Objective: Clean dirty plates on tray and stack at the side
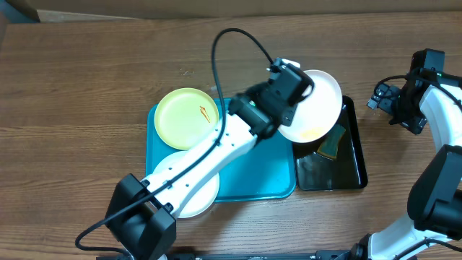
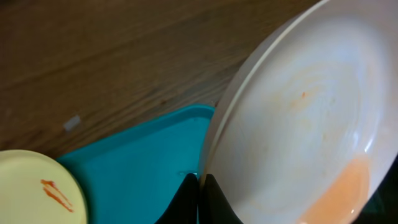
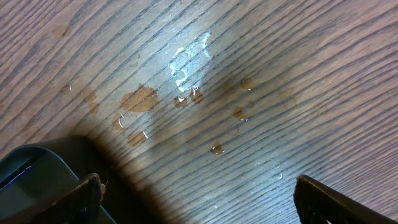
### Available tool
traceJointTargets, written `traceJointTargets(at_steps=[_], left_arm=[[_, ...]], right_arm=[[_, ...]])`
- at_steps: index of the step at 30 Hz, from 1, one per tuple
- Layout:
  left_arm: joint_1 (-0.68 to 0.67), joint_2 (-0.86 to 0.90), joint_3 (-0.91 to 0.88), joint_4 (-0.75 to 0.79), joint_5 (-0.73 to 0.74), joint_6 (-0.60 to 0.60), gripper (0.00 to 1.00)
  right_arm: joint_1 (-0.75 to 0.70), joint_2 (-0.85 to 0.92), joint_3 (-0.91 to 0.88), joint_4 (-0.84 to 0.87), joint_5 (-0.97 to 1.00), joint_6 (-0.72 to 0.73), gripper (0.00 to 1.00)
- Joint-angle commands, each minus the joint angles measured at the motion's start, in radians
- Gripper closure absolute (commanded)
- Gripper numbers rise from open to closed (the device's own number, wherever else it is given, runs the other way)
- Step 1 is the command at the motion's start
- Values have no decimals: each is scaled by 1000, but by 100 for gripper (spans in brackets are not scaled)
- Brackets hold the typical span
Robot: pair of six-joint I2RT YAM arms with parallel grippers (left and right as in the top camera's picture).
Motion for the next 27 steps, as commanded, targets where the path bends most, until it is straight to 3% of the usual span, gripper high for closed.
traceJointTargets(at_steps=[1,10,16,20,27], left_arm=[[-76,-34,27,14,-238,46,96],[-228,-34,27,89,-542,193,96],[-314,-34,27,182,-739,394,96],[-351,-34,27,248,-818,483,96],[-353,-34,27,323,-834,519,96]], right_arm=[[0,0,24,3,7,5,0],[0,0,24,3,7,5,0],[0,0,24,4,7,5,0],[0,0,24,3,7,5,0],[0,0,24,3,7,5,0]])
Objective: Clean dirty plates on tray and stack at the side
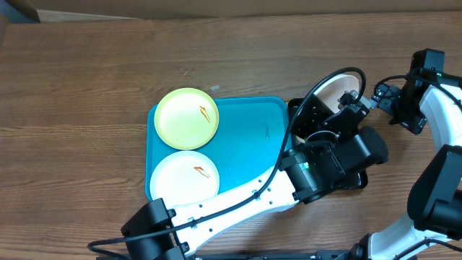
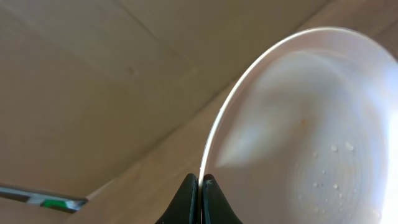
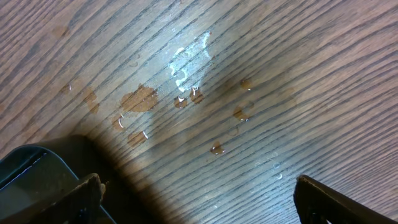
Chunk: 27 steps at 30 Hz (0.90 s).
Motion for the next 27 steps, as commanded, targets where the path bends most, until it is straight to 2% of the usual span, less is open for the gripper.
traceJointTargets(at_steps=[1,2,4,14,19,21,23,27], left_arm=[[6,-34,26,70,-61,80,96],[7,-34,26,131,-69,146,96],[6,-34,26,193,-76,205,96],[29,-32,26,215,-75,223,96],[32,-32,26,126,-68,113,96],[47,-32,26,87,-53,-18,96],[66,-32,26,27,58,-91,96],[130,-33,26,-97,397,-287,96]], right_arm=[[0,0,24,3,7,4,0],[0,0,24,3,7,4,0],[0,0,24,3,7,4,0],[0,0,24,3,7,5,0],[0,0,24,3,7,4,0],[0,0,24,3,7,5,0],[0,0,24,3,7,4,0],[0,0,24,3,7,5,0]])
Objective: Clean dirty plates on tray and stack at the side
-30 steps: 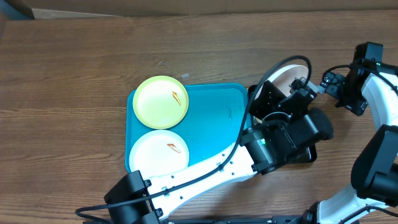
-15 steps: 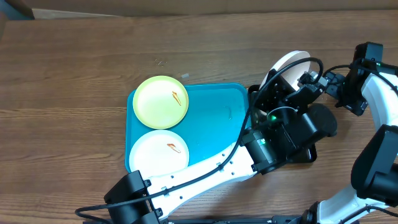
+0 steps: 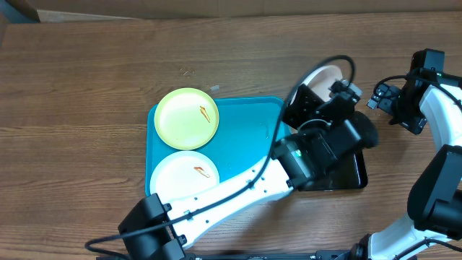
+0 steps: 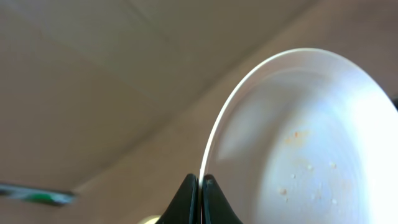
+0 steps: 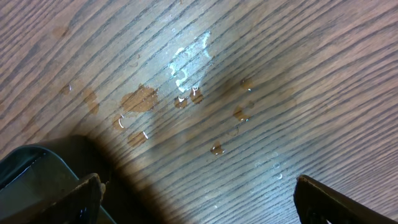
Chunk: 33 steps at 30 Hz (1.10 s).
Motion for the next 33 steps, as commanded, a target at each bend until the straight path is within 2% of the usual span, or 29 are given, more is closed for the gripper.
traceJointTargets(at_steps=[1,4,5,10,13,14,19,23,28,30,33], left_arm=[[79,-32,20,-58,377,-274,96],[175,-34,21,-93,610,-350,96],[258,-39,23,-111,755,-373,96],[562,-48,23,-179,1192,-425,96],[774,-48,23,-240,1355,-435,96],[918,-48,23,-299,1355,-452,96],[1246,-41,23,-380,1329,-464,96],[1450,-27,21,-402,1204,-464,96],[1611,-4,20,-412,1143,-463,96],[1660,10,5,-409,999,-463,96],[1663,21,-32,-389,907,-463,96]], right_arm=[[0,0,24,3,8,5,0],[0,0,24,3,8,5,0],[0,0,24,3,7,5,0],[0,0,24,3,8,5,0],[0,0,24,3,8,5,0],[0,0,24,3,8,5,0],[0,0,24,3,8,5,0],[0,0,24,3,8,5,0],[0,0,24,3,8,5,0],[0,0,24,3,8,5,0],[0,0,24,3,8,5,0]])
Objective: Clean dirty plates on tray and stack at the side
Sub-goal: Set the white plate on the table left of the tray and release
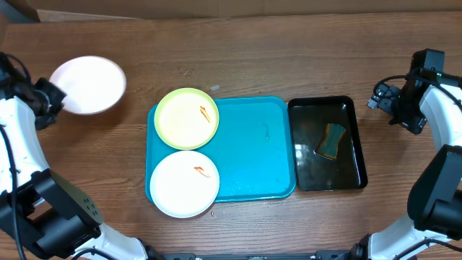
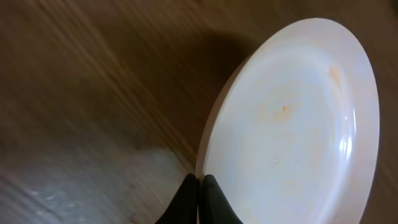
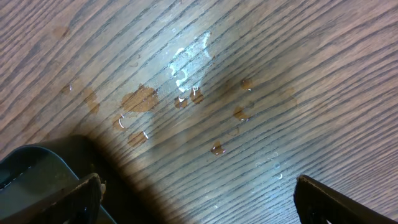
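Observation:
My left gripper (image 1: 52, 101) is at the table's far left, shut on the rim of a pale pink plate (image 1: 86, 85). In the left wrist view the fingertips (image 2: 200, 186) pinch the rim, and the plate (image 2: 292, 124) is tilted above the wood with only faint marks on it. On the teal tray (image 1: 253, 144) lie a yellow-green plate (image 1: 186, 118) and a white plate (image 1: 184, 183), each with an orange smear. My right gripper (image 3: 199, 193) stands open over wet wood at the right (image 1: 393, 108).
A black basin (image 1: 326, 177) with water and a sponge (image 1: 332, 141) sits right of the tray. Water drops and brown spots (image 3: 186, 93) mark the wood beside the basin's corner (image 3: 37, 168). Bare wood surrounds the held plate at the left.
My left gripper held the plate above the black basin; now it holds it at the table's far left. The basin and its sponge are uncovered. The right arm has not moved.
First the left gripper held the plate tilted at the tray's right edge, orange liquid pooled at its low side. In the following two moments it was over the basin, the plate dotted with droplets. Now the plate is at the far left with faint marks only.

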### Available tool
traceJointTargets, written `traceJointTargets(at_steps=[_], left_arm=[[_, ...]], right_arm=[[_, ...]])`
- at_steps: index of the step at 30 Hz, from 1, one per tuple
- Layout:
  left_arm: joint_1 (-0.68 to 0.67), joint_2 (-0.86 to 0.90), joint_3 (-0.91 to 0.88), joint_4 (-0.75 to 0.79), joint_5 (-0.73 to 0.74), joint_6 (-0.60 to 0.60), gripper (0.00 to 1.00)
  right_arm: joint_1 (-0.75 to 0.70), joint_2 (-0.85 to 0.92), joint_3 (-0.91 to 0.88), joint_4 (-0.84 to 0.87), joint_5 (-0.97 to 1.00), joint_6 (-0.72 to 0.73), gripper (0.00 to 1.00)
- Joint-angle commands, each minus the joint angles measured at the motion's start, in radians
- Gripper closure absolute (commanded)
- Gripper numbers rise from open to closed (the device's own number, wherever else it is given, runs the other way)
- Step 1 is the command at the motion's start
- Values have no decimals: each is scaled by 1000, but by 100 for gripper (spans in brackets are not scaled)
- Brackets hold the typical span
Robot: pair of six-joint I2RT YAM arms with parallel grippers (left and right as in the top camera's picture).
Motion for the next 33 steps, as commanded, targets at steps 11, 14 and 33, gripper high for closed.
traceJointTargets(at_steps=[11,14,33], left_arm=[[-14,79,-251,192,-136,-6,96],[-17,79,-254,201,-87,1,96],[-110,68,3,-141,359,137,52]], right_arm=[[-1,0,24,3,7,5,0],[-1,0,24,3,7,5,0],[-1,0,24,3,7,5,0]])
